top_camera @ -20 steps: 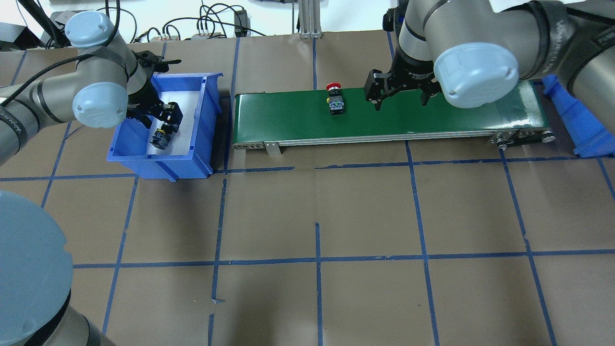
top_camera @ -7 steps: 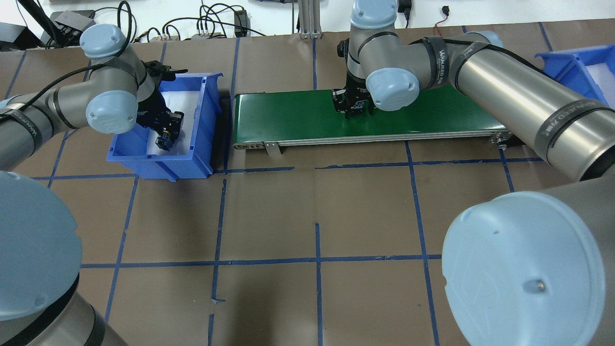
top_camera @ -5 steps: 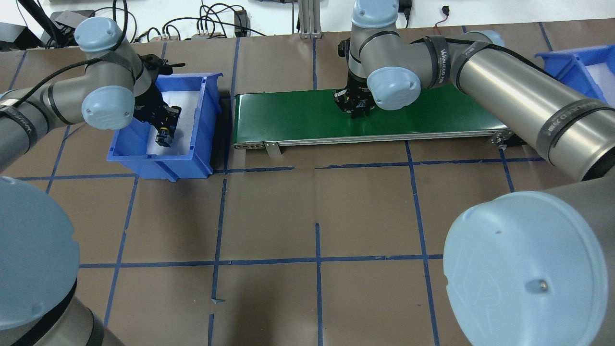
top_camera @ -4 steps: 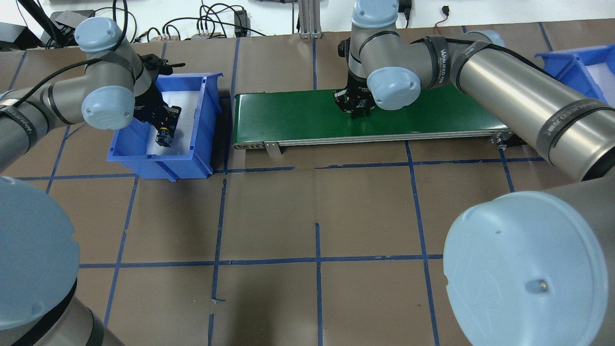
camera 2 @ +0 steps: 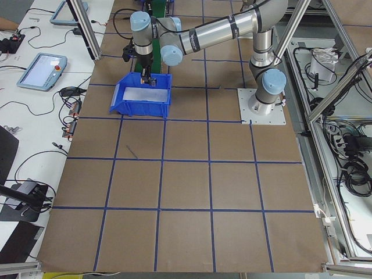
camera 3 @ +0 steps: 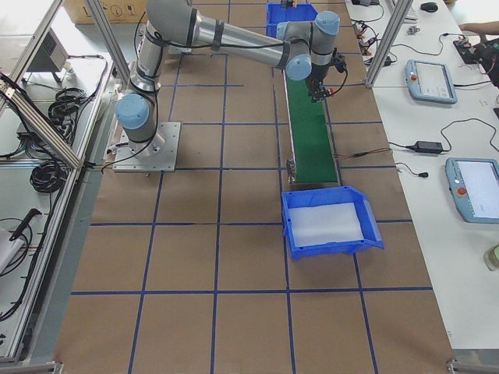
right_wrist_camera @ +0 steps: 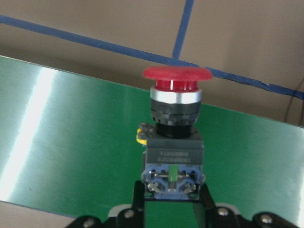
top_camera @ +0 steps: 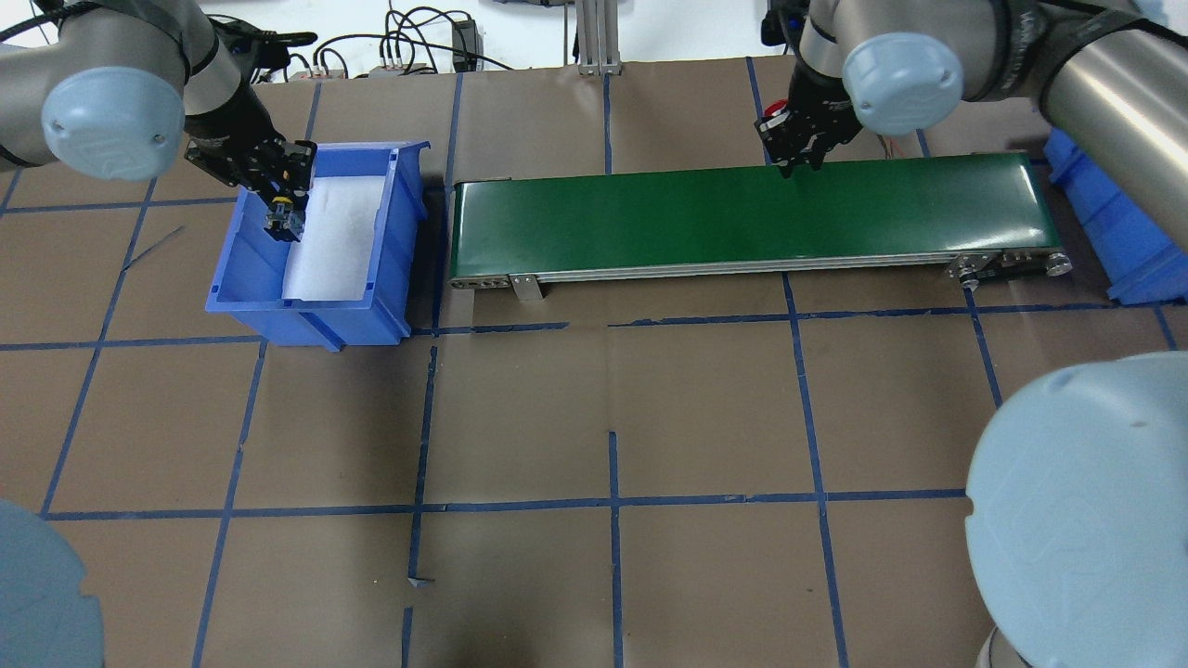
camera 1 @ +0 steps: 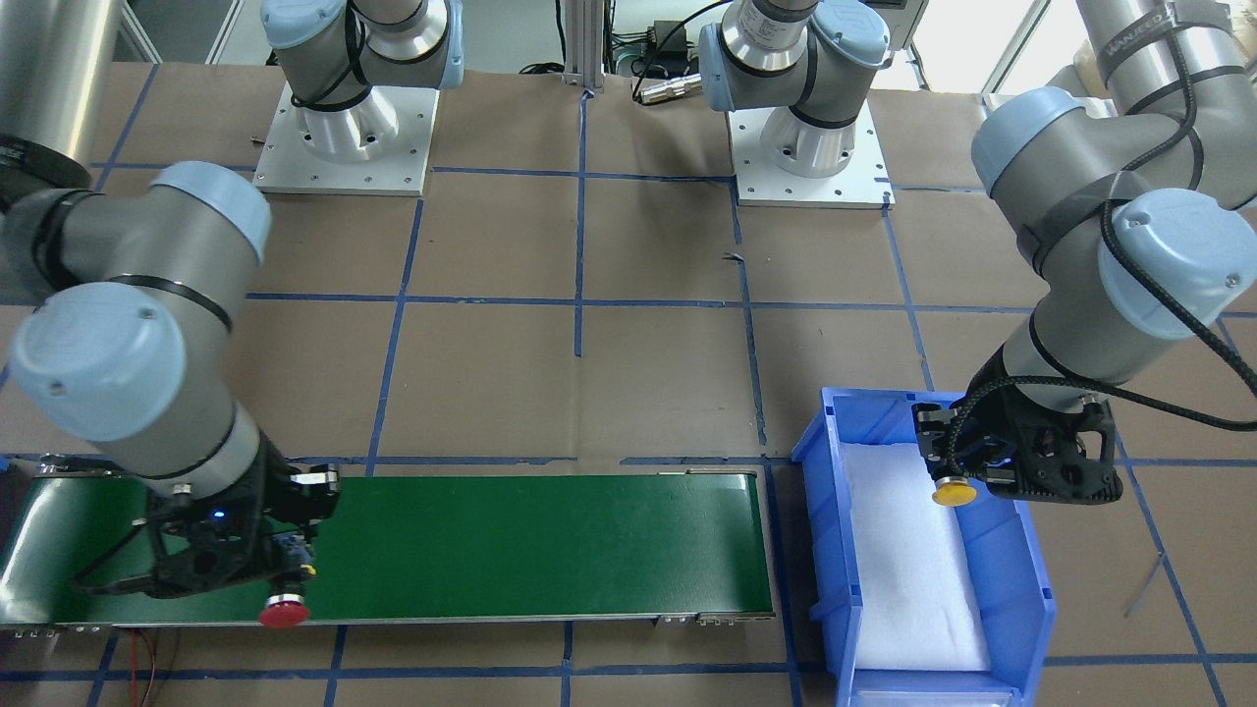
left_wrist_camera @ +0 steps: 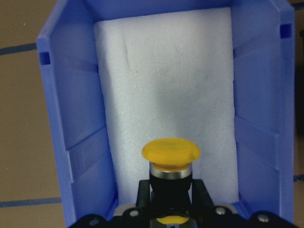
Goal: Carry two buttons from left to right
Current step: 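Lift yellow button with left gripper while right gripper carries red button to bin, then place yellow button on conveyor while right gripper lowers red button into bin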
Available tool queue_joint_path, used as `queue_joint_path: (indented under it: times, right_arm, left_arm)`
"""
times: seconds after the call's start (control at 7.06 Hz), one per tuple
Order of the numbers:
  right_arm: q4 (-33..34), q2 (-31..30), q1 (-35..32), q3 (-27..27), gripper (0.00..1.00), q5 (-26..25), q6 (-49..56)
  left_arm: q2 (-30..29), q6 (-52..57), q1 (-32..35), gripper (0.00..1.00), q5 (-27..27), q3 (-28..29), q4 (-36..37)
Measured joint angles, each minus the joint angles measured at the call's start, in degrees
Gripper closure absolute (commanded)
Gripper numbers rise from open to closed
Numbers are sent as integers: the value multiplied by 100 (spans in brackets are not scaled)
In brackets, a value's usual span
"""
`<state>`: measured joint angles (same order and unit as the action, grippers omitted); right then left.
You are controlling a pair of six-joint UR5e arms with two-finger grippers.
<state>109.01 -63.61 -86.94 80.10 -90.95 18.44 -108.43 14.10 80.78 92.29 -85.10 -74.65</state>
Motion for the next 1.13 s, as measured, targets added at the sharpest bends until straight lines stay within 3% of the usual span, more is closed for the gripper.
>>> queue_joint_path:
  times: [0.71,1.13]
  right_arm:
    - [-992,-580,2202,77,95,-242,2421]
    - [-1037,-572,3125,15,95,-257,2769]
  left_arm:
    - [-144,-1590,981,61,-383,370,-151]
    - [-496,-2201,1517,63,-541,345,226]
